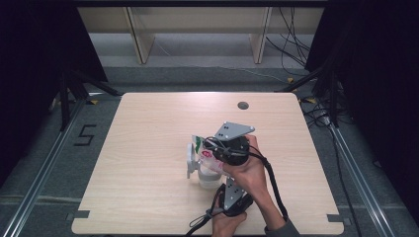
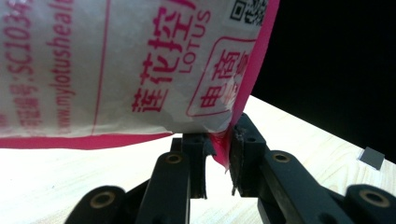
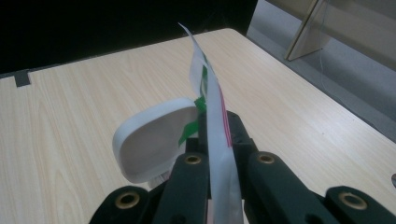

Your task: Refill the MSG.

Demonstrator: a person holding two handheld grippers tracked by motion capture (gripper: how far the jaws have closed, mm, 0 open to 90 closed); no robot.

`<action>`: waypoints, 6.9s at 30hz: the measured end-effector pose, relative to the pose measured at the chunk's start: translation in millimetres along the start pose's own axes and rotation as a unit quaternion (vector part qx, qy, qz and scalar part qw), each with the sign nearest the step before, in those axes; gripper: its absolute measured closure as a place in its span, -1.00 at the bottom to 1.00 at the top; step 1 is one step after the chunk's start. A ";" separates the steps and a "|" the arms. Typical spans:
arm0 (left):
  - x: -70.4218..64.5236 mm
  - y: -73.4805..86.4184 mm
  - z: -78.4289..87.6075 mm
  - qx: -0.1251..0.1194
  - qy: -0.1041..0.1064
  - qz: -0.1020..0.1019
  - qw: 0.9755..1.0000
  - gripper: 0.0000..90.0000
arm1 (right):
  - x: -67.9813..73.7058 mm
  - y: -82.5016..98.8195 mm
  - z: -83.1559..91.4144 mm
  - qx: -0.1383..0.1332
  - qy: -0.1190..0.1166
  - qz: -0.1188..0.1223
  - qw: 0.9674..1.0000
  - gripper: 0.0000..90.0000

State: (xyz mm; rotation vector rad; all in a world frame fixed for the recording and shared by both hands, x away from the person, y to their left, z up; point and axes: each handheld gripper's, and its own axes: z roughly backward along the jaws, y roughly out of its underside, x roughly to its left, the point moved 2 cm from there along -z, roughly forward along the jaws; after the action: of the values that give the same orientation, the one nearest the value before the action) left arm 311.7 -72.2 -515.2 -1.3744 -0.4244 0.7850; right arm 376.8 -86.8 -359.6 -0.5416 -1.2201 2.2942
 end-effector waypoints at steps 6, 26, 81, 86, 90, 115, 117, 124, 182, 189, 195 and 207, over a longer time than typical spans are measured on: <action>-0.9 -0.8 -0.8 -0.003 0.001 0.002 1.000 0.72 | 0.3 -0.7 -0.1 0.001 -0.005 0.010 1.000 0.98; -2.2 -4.1 -2.7 -0.009 -0.005 -0.004 1.000 0.72 | -0.4 -3.5 1.0 0.002 0.001 0.015 1.000 0.98; -1.7 -5.8 -4.1 -0.008 -0.005 -0.008 1.000 0.72 | 1.6 -5.3 -2.7 0.004 0.000 0.030 1.000 0.98; -1.8 -5.6 -4.1 -0.012 -0.005 -0.005 1.000 0.72 | 1.7 -5.5 -3.3 0.004 0.001 0.029 1.000 0.98; -1.7 -6.3 -3.8 -0.015 -0.005 -0.008 1.000 0.72 | 3.1 -6.7 -2.2 0.002 0.001 0.034 0.999 0.98; -6.6 -5.9 -7.9 -0.047 0.003 0.037 0.998 0.72 | 4.1 -5.6 -5.0 0.014 0.002 0.030 0.999 0.98; -6.5 -6.1 -8.0 -0.048 0.003 0.037 0.998 0.72 | 5.1 -5.4 -5.7 0.010 0.004 0.028 1.000 0.98; -6.9 -6.4 -8.1 -0.048 0.002 0.039 0.998 0.72 | 5.3 -5.8 -7.0 0.008 0.002 0.041 0.999 0.98; -5.5 -8.5 -7.7 -0.035 0.002 0.021 0.999 0.72 | 9.5 -8.0 -8.4 0.012 0.007 0.047 0.999 0.98; -5.4 -7.7 -7.7 -0.034 0.004 0.018 0.999 0.72 | 8.3 -7.6 -8.2 0.010 0.005 0.047 0.999 0.97; -0.2 -7.1 -3.4 -0.005 -0.005 -0.017 1.000 0.72 | 9.5 -7.2 -7.8 0.012 0.008 0.035 0.999 0.98; -0.6 -6.6 -3.4 -0.007 -0.006 -0.016 1.000 0.72 | 8.6 -7.2 -6.9 0.011 0.007 0.032 0.999 0.97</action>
State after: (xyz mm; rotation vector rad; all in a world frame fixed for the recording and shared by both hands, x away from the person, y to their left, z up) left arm 315.2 -75.0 -509.3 -1.3740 -0.4611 0.7655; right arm 375.3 -73.8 -358.1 -0.5959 -1.1849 2.3503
